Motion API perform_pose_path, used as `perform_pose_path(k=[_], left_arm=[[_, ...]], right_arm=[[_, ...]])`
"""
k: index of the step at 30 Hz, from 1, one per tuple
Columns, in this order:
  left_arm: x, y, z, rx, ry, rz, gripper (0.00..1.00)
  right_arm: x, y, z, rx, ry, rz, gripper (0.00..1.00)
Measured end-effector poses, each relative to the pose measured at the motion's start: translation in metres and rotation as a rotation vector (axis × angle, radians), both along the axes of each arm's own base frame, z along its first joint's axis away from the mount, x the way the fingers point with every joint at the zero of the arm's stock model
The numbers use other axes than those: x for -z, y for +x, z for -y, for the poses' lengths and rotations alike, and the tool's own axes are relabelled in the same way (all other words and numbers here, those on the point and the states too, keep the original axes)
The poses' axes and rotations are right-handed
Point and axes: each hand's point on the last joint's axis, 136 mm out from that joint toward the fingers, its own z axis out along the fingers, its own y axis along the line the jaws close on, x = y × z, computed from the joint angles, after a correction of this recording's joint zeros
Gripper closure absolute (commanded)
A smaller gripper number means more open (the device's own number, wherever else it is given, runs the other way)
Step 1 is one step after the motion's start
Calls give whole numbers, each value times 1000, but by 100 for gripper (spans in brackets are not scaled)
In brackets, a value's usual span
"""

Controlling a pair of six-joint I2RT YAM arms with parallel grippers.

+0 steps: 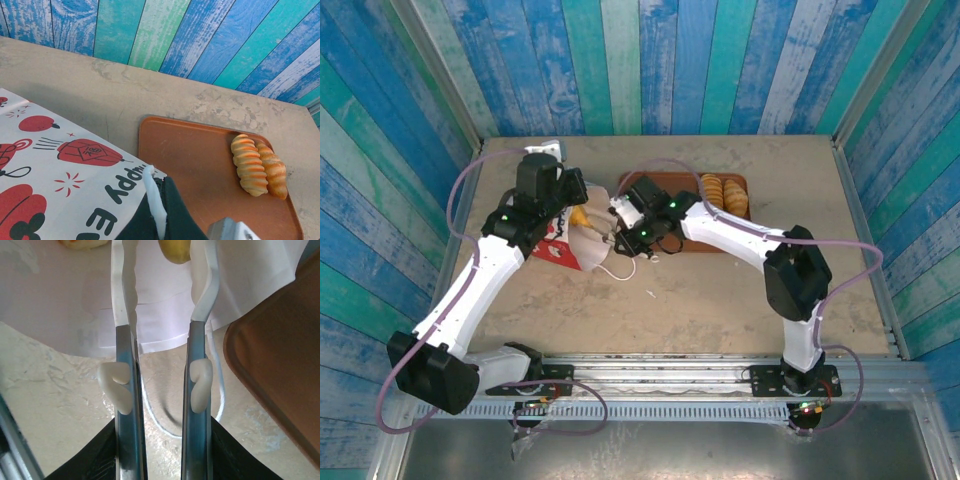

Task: Take the fake bread out of the paper bag

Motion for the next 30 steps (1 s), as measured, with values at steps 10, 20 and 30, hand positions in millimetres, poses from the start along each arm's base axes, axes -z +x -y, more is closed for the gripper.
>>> perform_pose_path(k=[10,20,30], left_arm=[[-5,1,5,19,-29,13,100],[-5,1,7,23,-45,11,100],[-6,1,7,19,-55,12,100]], right_arm=[[-4,9,10,40,-5,5,52],[-7,39,-9,25,-53,104,51],[16,37,-19,5,-94,75,61]])
